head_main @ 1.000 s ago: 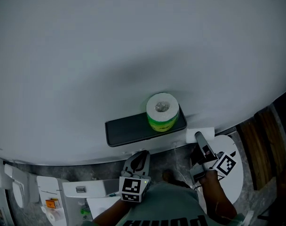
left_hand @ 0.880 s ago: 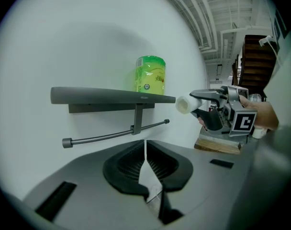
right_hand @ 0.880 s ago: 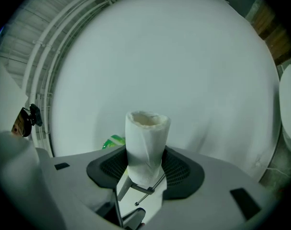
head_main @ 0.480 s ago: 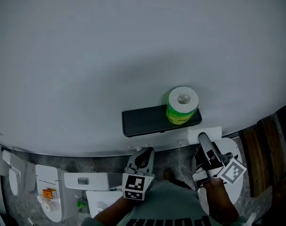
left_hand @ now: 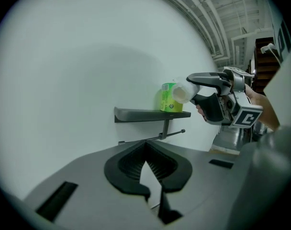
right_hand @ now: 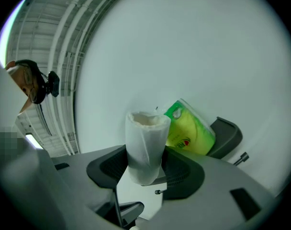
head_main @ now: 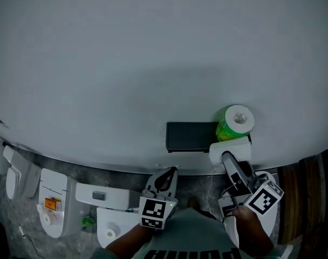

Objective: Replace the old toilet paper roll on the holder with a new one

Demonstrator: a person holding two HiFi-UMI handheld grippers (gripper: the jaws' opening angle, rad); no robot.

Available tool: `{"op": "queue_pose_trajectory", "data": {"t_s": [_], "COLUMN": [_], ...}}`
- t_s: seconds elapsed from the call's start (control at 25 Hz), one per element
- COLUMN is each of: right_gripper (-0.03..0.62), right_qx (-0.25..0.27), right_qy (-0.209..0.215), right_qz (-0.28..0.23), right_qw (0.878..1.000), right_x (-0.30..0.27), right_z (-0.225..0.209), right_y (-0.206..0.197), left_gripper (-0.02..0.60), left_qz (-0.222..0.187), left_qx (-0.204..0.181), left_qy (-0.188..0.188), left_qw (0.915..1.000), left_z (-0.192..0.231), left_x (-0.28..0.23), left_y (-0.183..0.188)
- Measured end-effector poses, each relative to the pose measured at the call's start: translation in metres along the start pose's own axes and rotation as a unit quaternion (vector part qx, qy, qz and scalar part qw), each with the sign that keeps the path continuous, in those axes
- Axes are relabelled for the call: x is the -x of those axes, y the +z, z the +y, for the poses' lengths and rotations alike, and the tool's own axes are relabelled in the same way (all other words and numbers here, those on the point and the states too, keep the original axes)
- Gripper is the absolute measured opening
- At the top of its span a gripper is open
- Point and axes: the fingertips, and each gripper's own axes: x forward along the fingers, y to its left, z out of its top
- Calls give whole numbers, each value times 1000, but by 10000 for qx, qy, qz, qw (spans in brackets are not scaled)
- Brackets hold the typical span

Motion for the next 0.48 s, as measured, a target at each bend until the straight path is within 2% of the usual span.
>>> {"op": "queue_pose_trajectory", "data": {"t_s": [0.24,0.48], "right_gripper": [225,225], "right_qx": [893,1881], "right_qy": [27,35], "right_qz": [488,1027], "right_qw": [9948,9768], "right_x": [-43,-83], "right_z": [26,41], "right_y": [-8,-21], "left_gripper": [8,8], "left_qz": [-49,-114], "left_qx": [116,236], "left_qy": [355,714], "left_qw": [9993,9971], "left_z": [24,43], "left_x": [19,32], "left_y": [1,1]}}
